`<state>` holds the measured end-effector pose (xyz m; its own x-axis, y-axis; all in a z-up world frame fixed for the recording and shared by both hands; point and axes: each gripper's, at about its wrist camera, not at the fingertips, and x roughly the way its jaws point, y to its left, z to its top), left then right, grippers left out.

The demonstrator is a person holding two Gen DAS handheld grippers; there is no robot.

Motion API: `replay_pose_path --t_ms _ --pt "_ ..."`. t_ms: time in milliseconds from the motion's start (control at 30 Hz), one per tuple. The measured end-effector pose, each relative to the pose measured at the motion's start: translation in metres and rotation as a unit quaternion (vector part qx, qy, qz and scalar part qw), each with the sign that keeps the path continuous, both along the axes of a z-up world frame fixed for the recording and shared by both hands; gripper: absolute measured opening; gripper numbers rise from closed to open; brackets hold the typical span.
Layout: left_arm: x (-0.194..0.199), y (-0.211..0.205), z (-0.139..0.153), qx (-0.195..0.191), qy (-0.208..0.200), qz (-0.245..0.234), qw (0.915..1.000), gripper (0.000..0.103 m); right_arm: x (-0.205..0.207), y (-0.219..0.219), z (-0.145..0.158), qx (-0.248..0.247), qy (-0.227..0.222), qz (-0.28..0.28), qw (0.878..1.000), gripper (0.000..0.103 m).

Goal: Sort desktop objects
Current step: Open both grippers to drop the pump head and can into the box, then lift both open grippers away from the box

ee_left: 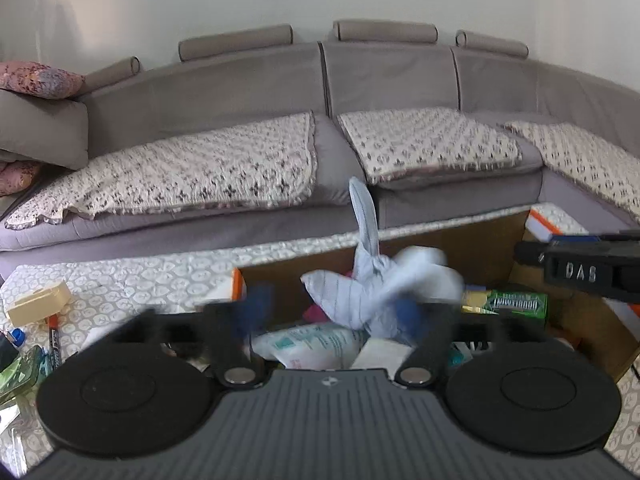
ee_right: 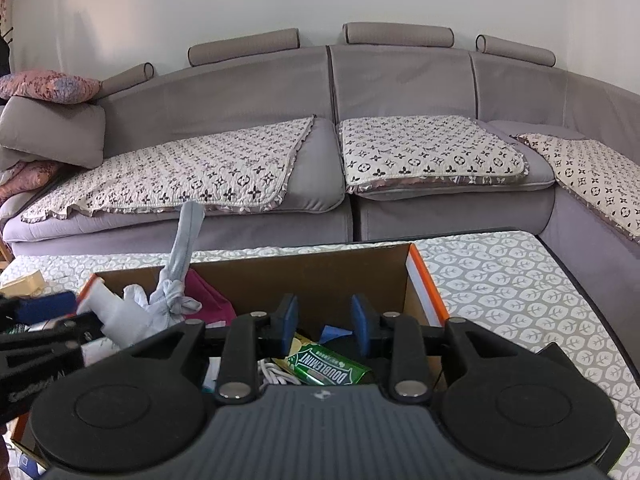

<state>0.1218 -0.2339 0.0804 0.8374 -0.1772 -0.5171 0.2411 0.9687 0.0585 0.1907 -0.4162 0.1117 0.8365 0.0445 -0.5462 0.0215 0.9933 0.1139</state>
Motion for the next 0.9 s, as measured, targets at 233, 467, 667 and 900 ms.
replay_pose_path --t_ms 233,467,667,900 --pt "-0.002 0.001 0.01 -0.015 -0.011 0.002 0.9998 0.103 -0.005 -0.005 0.005 0.024 -0.018 -0.016 0.999 0.103" --pt "-0.002 0.005 0.01 -0.015 0.004 0.004 0.9999 0.103 -0.013 -0.004 0.011 0.022 -0.027 -0.022 0.999 0.103" --pt "-0.008 0.004 0.011 0.0 0.001 0.002 1.0 0.103 -0.018 -0.007 0.015 0.022 -0.029 -0.029 0.999 0.103" --pt "-0.013 0.004 0.013 0.014 -0.004 0.007 0.9999 0.103 -0.025 -0.007 0.019 0.016 -0.031 -0.033 0.999 0.103"
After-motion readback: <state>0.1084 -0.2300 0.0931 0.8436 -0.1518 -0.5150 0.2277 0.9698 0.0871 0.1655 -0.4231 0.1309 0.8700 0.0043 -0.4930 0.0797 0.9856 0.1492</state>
